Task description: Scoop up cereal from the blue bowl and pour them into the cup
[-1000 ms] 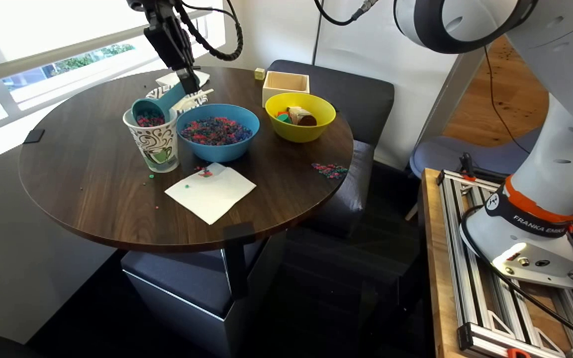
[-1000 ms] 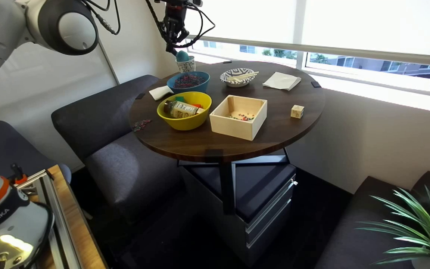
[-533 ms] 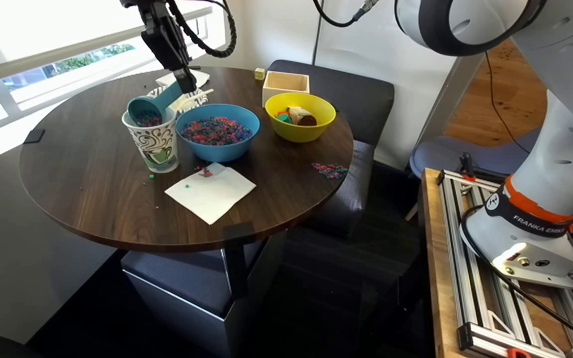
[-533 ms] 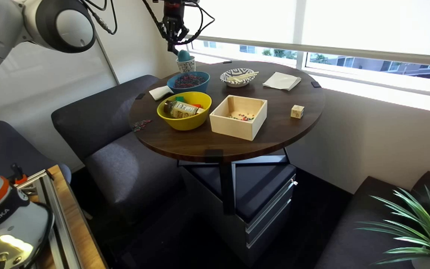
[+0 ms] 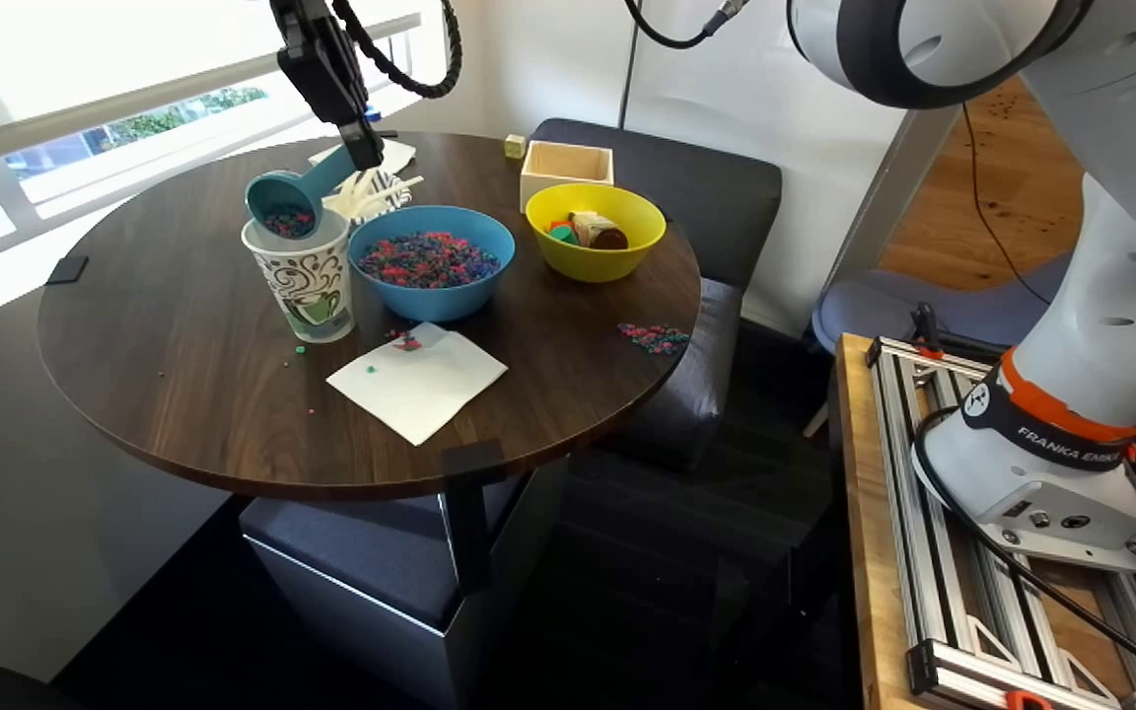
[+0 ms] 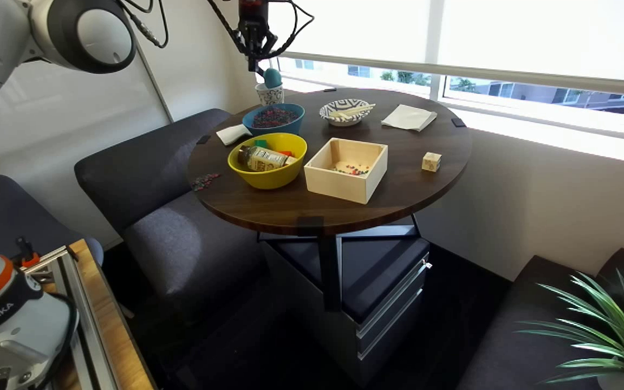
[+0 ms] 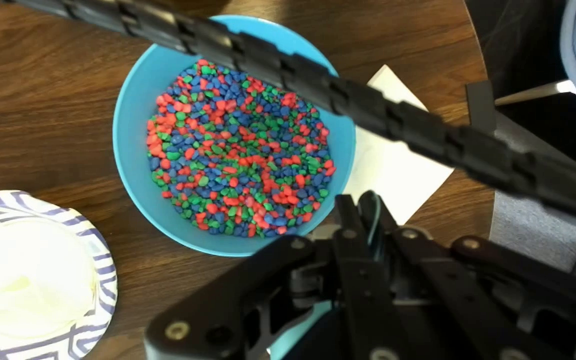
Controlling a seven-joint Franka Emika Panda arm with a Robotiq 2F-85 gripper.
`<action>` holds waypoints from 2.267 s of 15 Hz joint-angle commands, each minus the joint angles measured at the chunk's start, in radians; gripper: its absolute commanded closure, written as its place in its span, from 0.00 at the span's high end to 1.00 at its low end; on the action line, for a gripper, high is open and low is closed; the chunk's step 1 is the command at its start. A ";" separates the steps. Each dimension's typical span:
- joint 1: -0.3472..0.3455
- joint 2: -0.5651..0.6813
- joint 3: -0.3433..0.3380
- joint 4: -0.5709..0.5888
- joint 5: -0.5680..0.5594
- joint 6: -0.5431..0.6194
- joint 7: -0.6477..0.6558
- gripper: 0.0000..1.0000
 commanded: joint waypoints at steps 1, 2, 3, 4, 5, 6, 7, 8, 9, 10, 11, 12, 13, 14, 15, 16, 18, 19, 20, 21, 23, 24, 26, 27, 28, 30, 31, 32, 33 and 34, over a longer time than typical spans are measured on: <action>0.031 -0.025 -0.022 -0.015 -0.039 0.011 -0.030 0.02; 0.036 -0.030 -0.023 -0.016 -0.043 0.008 -0.031 0.02; 0.040 -0.034 -0.024 -0.017 -0.046 0.005 -0.034 0.02; 0.046 -0.036 -0.029 -0.018 -0.055 0.008 -0.036 0.02; 0.051 -0.038 -0.034 -0.018 -0.065 0.011 -0.037 0.02; 0.056 -0.039 -0.040 -0.019 -0.077 0.014 -0.037 0.02; 0.061 -0.038 -0.045 -0.019 -0.089 0.017 -0.038 0.02; 0.065 -0.038 -0.050 -0.021 -0.098 0.018 -0.038 0.02; 0.069 -0.038 -0.057 -0.021 -0.110 0.020 -0.039 0.02; 0.074 -0.039 -0.061 -0.022 -0.119 0.018 -0.040 0.02; 0.080 -0.040 -0.067 -0.023 -0.132 0.019 -0.042 0.02; 0.088 -0.039 -0.074 -0.023 -0.147 0.022 -0.047 0.02; 0.097 -0.038 -0.082 -0.023 -0.164 0.028 -0.050 0.02; 0.103 -0.037 -0.088 -0.024 -0.177 0.032 -0.052 0.02; 0.110 -0.037 -0.094 -0.024 -0.189 0.039 -0.052 0.02; 0.114 -0.038 -0.095 -0.025 -0.194 0.044 -0.052 0.02; 0.121 -0.041 -0.095 -0.024 -0.198 0.059 -0.052 0.02; 0.122 -0.043 -0.095 -0.026 -0.197 0.060 -0.053 0.02; 0.124 -0.044 -0.095 -0.026 -0.197 0.062 -0.053 0.02; 0.123 -0.046 -0.091 -0.028 -0.192 0.059 -0.053 0.02; 0.122 -0.052 -0.090 -0.028 -0.188 0.052 -0.051 0.02; 0.121 -0.056 -0.088 -0.028 -0.186 0.051 -0.052 0.02; 0.113 -0.063 -0.083 -0.025 -0.175 0.053 -0.050 0.02; 0.088 -0.070 -0.064 -0.021 -0.142 0.056 -0.049 0.02; 0.056 -0.080 -0.041 -0.015 -0.099 0.057 -0.050 0.02; -0.016 -0.107 -0.015 0.001 -0.028 0.068 -0.059 0.02; -0.056 -0.124 -0.007 0.003 0.003 0.070 -0.057 0.02; -0.103 -0.132 -0.002 0.006 0.036 0.073 -0.056 0.02; -0.146 -0.139 0.004 0.010 0.069 0.079 -0.048 0.02; -0.201 -0.139 0.013 0.012 0.106 0.084 -0.051 0.02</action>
